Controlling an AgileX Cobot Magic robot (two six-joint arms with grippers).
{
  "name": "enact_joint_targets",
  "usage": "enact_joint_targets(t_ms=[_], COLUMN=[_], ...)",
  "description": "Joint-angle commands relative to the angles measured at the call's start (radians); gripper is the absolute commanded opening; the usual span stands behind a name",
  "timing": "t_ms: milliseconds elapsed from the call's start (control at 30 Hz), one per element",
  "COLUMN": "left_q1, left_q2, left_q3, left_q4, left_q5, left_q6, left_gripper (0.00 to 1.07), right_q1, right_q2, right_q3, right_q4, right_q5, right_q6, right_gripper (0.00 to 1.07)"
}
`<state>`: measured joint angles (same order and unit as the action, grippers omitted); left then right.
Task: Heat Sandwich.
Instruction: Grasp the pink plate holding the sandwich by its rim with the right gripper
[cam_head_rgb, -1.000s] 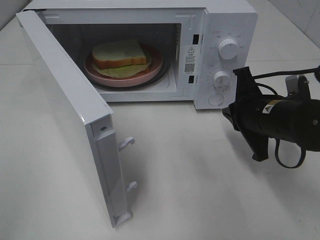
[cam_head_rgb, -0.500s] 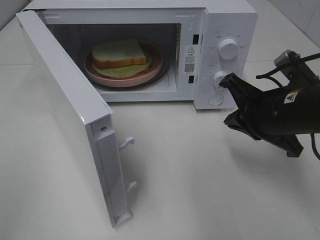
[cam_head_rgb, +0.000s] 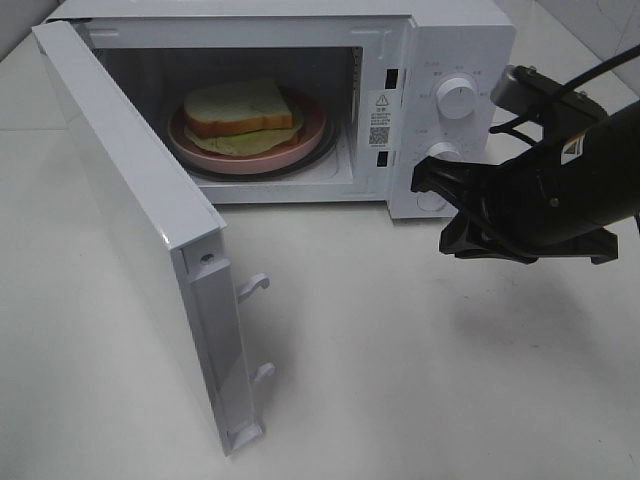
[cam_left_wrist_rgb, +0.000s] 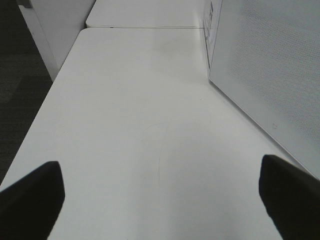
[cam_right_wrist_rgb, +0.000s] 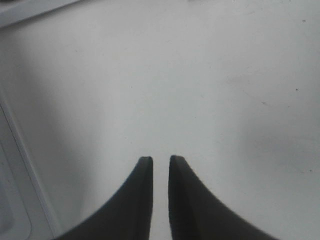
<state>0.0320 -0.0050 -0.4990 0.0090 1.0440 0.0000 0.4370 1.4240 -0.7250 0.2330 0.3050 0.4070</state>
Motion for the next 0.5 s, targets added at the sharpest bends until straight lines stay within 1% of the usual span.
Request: enact_joint_targets(t_ms=[33, 67, 167, 200, 233, 367, 400, 500], left_q1=[0.002, 0.002, 0.002, 0.002, 0.002, 0.002, 0.002, 0.002], left_q2=[-0.025, -0.025, -0.025, -0.025, -0.025, -0.025, -0.025, -0.025], left_q3=[0.003, 0.003, 0.003, 0.003, 0.003, 0.003, 0.003, 0.003], left_q4=[0.002, 0.002, 0.002, 0.002, 0.002, 0.002, 0.002, 0.002], left_q5=[-0.009, -0.009, -0.009, -0.009, -0.009, -0.009, -0.009, -0.009], left_q6=[0.0, 0.0, 0.0, 0.0, 0.0, 0.0, 0.0, 0.0], left_gripper=[1.0, 1.0, 1.0, 1.0, 1.0, 1.0, 1.0, 1.0], right_q1=[-0.008, -0.008, -0.008, -0.008, -0.008, -0.008, -0.008, -0.008], right_q2=[-0.012, -0.012, -0.012, -0.012, -0.012, -0.012, -0.012, -0.012], right_q3=[-0.041, -0.041, -0.085, -0.085, -0.101, -0.118, -0.126, -0.129], right_q4=[-0.042, -0.042, -0.078, -0.078, -0.102, -0.138, -0.164, -0.201], right_q5=[0.086, 0.086, 0.158, 0.158, 0.189, 0.224, 0.237, 0.234], right_q6=[-0.105, -0.105, -0.241, -0.241, -0.332, -0.449, -0.544, -0.686], right_gripper=[0.17, 0.17, 0.17, 0.17, 0.18, 0.18, 0.18, 0.18])
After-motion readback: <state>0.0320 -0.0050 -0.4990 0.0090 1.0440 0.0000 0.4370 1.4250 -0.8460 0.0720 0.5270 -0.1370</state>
